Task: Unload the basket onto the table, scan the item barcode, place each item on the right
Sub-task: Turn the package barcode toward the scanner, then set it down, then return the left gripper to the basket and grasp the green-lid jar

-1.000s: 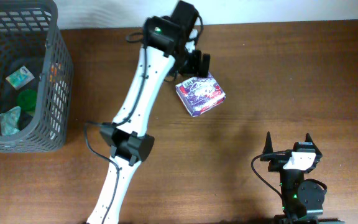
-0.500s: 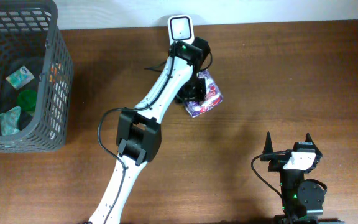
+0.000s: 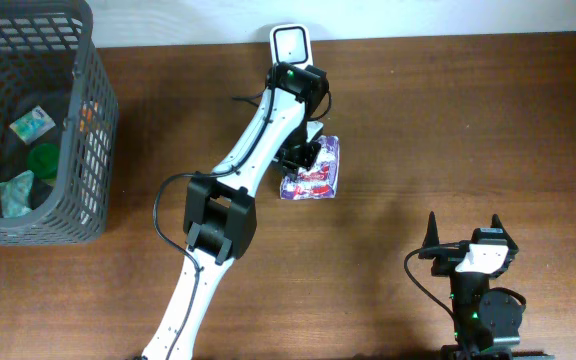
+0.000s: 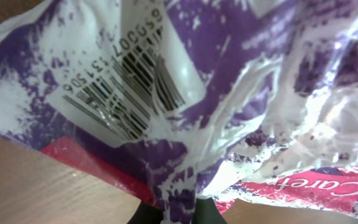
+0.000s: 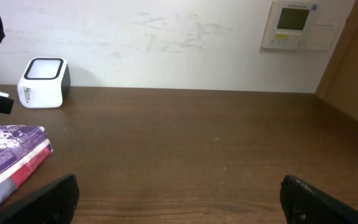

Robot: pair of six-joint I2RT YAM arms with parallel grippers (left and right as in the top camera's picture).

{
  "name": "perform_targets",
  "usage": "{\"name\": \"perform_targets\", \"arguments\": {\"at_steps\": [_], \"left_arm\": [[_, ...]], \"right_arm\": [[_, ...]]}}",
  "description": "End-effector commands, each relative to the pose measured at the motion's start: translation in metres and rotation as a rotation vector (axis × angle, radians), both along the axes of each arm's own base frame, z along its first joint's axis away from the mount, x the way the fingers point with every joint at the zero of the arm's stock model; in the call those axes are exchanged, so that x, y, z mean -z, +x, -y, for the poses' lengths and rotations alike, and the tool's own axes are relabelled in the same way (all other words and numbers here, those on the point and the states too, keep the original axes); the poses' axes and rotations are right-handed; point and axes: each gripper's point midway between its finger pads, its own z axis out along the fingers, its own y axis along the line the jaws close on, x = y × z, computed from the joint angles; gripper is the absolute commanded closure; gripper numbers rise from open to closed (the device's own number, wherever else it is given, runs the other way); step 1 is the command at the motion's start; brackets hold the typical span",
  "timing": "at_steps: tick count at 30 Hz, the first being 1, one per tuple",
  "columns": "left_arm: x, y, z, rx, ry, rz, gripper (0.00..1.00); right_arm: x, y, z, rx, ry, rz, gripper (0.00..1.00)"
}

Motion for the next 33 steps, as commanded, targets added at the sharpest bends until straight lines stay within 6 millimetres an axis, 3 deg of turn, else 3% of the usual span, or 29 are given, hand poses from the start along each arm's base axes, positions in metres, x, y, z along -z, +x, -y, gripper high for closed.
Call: {"name": "perform_targets", "arguments": {"at_steps": [1,3,4,6,9,13,18,23,26,28,30,33], "left_arm": [[-0.01,0.011,-0.007,0.056,0.008,0.056,0.64],[-0.015,0.013,-0.006,0.051,0.001,0.068,0.26],[-0.019,0.016,-0.005,0.042,-0.005,0.082,0.13],[-0.031,0.02,-0.003,-0.002,-0.017,0.117,0.0],[-0.055,0.028,0.003,-0.036,-0.066,0.175,0.01],[-0.101,0.033,0.012,-0.092,-0.207,0.233,0.02],[-0.159,0.052,-0.018,-0.228,-0.273,0.363,0.05],[-0.254,0.072,-0.093,-0.366,-0.356,0.617,0.01],[-0.302,0.073,-0.15,-0.467,-0.368,0.763,0.0],[-0.335,0.069,-0.204,-0.564,-0.355,0.874,0.0],[-0.357,0.06,-0.263,-0.676,-0.315,0.959,0.0],[-0.364,0.048,-0.324,-0.801,-0.252,1.004,0.0]], "right_arm": [[0.004,0.0,0.002,0.006,0.001,-0.008,0.02],[0.004,0.0,0.002,0.006,0.001,-0.007,0.02],[0.004,0.0,0.002,0.006,0.001,-0.008,0.02],[0.004,0.0,0.002,0.006,0.001,-0.008,0.02],[0.004,0.0,0.002,0.006,0.001,-0.008,0.02],[0.004,0.0,0.002,0.006,0.001,-0.007,0.02],[0.004,0.0,0.002,0.006,0.001,-0.008,0.02],[0.004,0.0,0.002,0.006,0.001,-0.008,0.02],[0.004,0.0,0.002,0.006,0.001,-0.008,0.02],[0.004,0.0,0.002,0.006,0.001,-0.007,0.01],[0.004,0.0,0.002,0.006,0.001,-0.007,0.02],[0.004,0.0,0.002,0.006,0.001,-0.007,0.01]]}}
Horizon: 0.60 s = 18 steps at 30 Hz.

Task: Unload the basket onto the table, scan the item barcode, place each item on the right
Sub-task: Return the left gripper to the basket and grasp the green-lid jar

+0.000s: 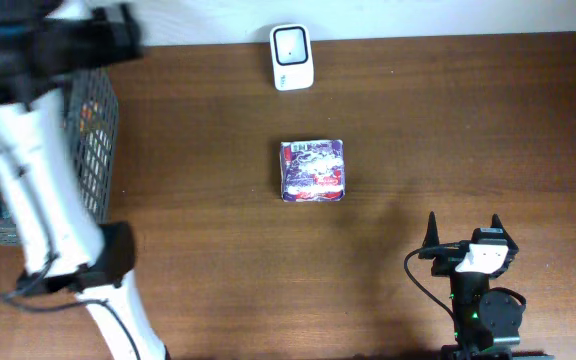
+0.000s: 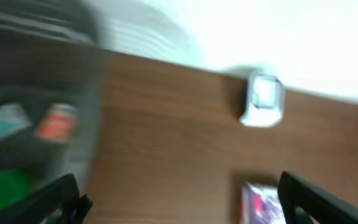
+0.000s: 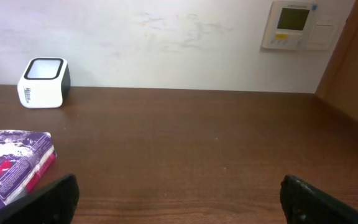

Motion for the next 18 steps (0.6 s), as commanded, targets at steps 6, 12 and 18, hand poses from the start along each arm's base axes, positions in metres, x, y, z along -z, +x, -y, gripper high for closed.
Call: {"name": "perform_targets", "arguments": {"at_steps": [6,12,18], "left_arm": [[0.011,-0.054,-0.174,-0.48,0.121,-0.088,0.05],[0.068,-0.05,-0.206,-0.528,0.075,-0.241,0.07],[0.146,-0.028,-0.218,-0.549,0.022,-0.358,0.09]], "right_arm": [[0.004,0.0,0.002,0.006,0.001,-0.008,0.02],[0.004,0.0,0.002,0.006,0.001,-0.007,0.02],[0.004,0.0,0.002,0.006,0.001,-0.007,0.02]]}}
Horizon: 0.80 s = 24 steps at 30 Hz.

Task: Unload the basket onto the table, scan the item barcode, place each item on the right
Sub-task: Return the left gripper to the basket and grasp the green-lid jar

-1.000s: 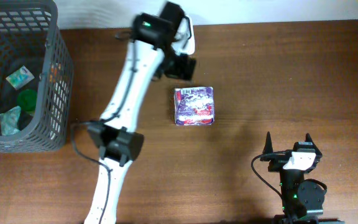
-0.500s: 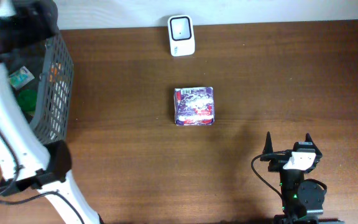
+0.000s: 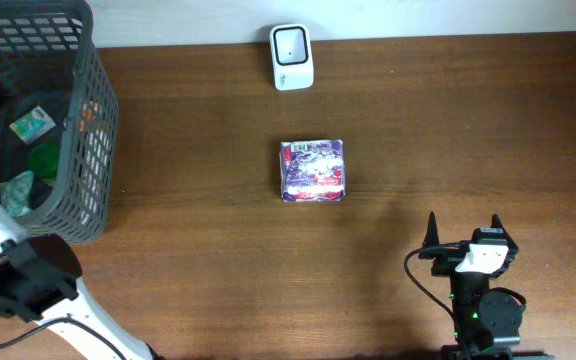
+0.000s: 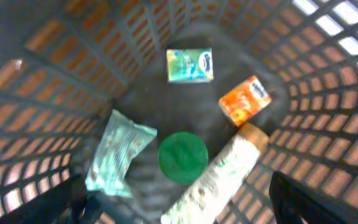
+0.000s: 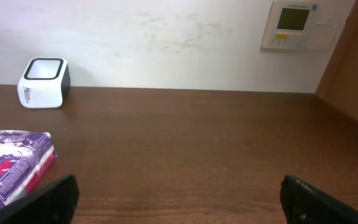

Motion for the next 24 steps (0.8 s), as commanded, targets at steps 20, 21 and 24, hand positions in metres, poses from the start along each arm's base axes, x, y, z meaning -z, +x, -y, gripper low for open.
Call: {"name": "perform_targets", "arguments": {"at_steps": [20,21,24], "left_arm": [[0.144,0.007,0.004,-0.071,-0.105,-0.165,0.09],[0.147,0.008,0.006,-0.066,-0.106,-0.167,0.09],[0.163,0.008,0.009,-0.062,-0.1,-0.182,0.02]], "right_arm": [[0.004,0.0,0.002,0.006,0.001,-0.008,0.01],[0.004,0.0,0.002,0.006,0.001,-0.008,0.02],[0.004,0.0,0.002,0.006,0.001,-0.007,0.02]]}}
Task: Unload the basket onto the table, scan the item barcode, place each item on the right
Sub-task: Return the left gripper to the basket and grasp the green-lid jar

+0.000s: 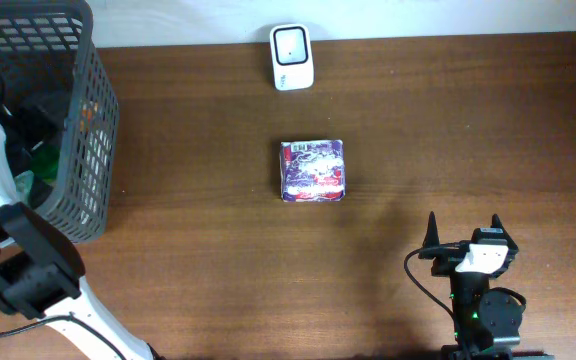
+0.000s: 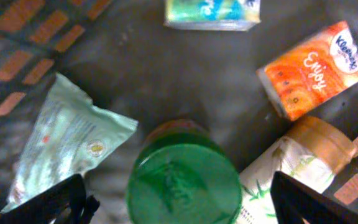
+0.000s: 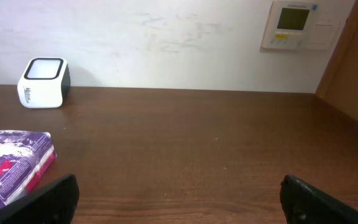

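The purple packet [image 1: 313, 170] lies flat on the table below the white scanner [image 1: 292, 44]; the right wrist view shows both, the packet [image 3: 11, 165] and the scanner [image 3: 43, 83]. My left gripper [image 2: 179, 208] is down inside the grey basket [image 1: 93, 150], open, its fingers wide on either side of a green-lidded jar [image 2: 184, 186] just beneath it. My right gripper [image 3: 179, 199] rests open at the near right of the table, nothing between its fingers.
The basket also holds an orange pack [image 2: 312, 68], a mint-green pouch [image 2: 61, 143], a blue-green tissue pack [image 2: 213, 12] and a bamboo-printed tube [image 2: 291, 168]. A wall panel [image 3: 297, 25] hangs behind the table.
My left gripper has dropped lower in the basket and now sits close over the green-lidded jar. The purple packet, the scanner and my right arm have not moved.
My left gripper held the purple packet below the scanner, its barcode filling the wrist view. Then the packet lay flat on the table and the left arm was over by the basket, open. Then it looked down into the basket, and now it hangs just above the jar.
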Robot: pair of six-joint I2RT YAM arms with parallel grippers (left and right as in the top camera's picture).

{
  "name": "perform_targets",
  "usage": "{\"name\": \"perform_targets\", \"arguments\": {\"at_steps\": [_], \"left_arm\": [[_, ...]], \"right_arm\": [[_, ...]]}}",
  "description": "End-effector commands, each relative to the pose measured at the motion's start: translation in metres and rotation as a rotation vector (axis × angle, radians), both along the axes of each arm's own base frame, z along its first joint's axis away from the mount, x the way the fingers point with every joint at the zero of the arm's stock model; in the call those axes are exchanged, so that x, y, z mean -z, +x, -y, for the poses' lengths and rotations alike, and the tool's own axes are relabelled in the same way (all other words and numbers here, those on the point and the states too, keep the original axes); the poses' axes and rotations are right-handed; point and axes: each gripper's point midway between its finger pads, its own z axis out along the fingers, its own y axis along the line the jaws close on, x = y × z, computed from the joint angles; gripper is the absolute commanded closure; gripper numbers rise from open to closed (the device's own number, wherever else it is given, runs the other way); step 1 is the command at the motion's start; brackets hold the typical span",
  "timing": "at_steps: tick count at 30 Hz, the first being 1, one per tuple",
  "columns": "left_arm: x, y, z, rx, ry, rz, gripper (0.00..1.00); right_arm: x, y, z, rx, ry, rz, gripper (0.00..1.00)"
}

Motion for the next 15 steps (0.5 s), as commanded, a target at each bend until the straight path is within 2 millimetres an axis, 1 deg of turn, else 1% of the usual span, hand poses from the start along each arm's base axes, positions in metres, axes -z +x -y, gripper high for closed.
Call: {"name": "perform_targets", "arguments": {"at_steps": [1,6,7,8,9,10,11,14,15], "left_arm": [[0.019,-0.005,0.003,-0.006,0.007,-0.031,0.01],[0.04,-0.009,0.005,-0.008,0.002,-0.052,0.01],[0.042,-0.01,0.005,-0.008,0.002,-0.053,0.0],[0.044,-0.01,0.005,-0.008,0.002,-0.052,0.03],[0.044,-0.008,0.004,-0.007,0.005,-0.044,0.14],[0.044,-0.006,0.004,-0.006,0.007,-0.04,0.16],[0.044,-0.005,0.005,-0.004,0.008,-0.035,0.22],[0.043,-0.004,0.004,-0.003,0.01,-0.029,0.23],[0.043,-0.004,0.004,-0.003,0.01,-0.03,0.26]], "right_arm": [[0.004,0.0,0.002,0.006,0.001,-0.008,0.02],[0.004,0.0,0.002,0.006,0.001,-0.008,0.01],[0.004,0.0,0.002,0.006,0.001,-0.007,0.02],[0.004,0.0,0.002,0.006,0.001,-0.008,0.01],[0.004,0.0,0.002,0.006,0.001,-0.008,0.02],[0.004,0.0,0.002,0.006,0.001,-0.008,0.02],[0.004,0.0,0.002,0.006,0.001,-0.007,0.02],[0.004,0.0,0.002,0.006,0.001,-0.007,0.02],[0.004,0.0,0.002,0.006,0.001,-0.008,0.02]]}}
